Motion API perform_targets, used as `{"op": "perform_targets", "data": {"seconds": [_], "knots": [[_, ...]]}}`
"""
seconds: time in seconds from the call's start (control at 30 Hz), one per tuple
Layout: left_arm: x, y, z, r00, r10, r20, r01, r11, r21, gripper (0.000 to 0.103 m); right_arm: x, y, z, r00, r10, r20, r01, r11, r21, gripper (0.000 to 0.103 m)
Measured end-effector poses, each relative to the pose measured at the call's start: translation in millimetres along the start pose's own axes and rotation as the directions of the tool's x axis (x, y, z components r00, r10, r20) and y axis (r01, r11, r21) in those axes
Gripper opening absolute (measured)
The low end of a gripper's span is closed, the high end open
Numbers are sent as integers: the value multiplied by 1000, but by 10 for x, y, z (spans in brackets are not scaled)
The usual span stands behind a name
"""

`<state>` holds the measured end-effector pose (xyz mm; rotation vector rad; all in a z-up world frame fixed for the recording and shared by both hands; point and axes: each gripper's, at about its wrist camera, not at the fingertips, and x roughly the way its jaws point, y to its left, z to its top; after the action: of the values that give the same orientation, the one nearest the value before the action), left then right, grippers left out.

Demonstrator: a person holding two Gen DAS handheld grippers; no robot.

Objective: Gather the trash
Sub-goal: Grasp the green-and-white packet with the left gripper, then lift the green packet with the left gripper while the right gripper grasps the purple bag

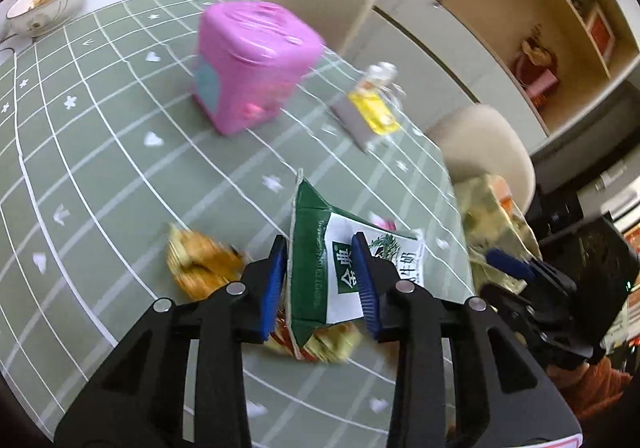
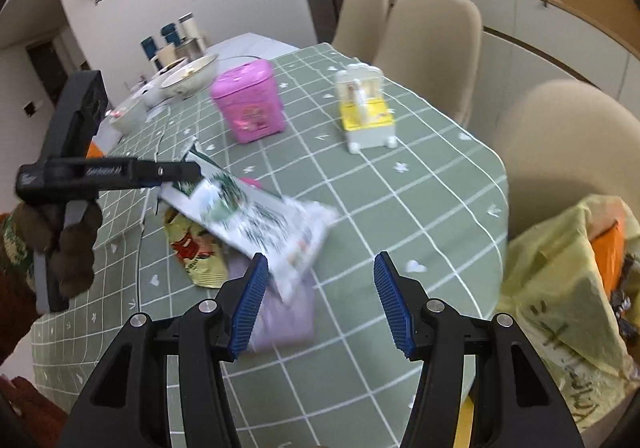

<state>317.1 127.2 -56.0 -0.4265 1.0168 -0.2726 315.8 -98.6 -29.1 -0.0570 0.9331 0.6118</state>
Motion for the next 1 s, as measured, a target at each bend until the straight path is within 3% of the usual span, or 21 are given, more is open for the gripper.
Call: {"op": "perform_targets", "data": {"seconds": [0.17, 0.27, 0.4, 0.53, 0.67, 0.8, 1.0], "knots": [[-169, -235, -250, 1000, -10, 10, 10, 1000, 2, 29, -180, -43, -67, 999, 18, 43, -18, 1000, 11, 52], [-209, -346, -462, 999, -9, -35, 11, 999, 48, 29, -275, -85, -109, 998, 47, 51, -48, 999, 16, 52], [-181, -322, -687, 995, 90, -47, -89, 996, 30, 29, -401, -100, -149, 996, 46, 78, -47, 999, 11, 52], [-277, -264, -891, 996, 71, -50, -71, 997, 4, 45, -478, -107, -234, 995, 54, 88, -54, 999, 6, 52], [-534, -360, -969, 995, 90, 44, -94, 989, 113, 59, -483, -189, -348, 996, 47, 74, -50, 998, 43, 52], [-560, -635, -832, 994, 63, 93, -90, 944, 316, 64, -567, -308, -477, 997, 31, 77, -39, 994, 101, 52], [11, -1004, -651, 996, 67, -56, -23, 820, 572, 65, -816, -415, -650, 996, -30, 86, 18, 991, 131, 52]]}}
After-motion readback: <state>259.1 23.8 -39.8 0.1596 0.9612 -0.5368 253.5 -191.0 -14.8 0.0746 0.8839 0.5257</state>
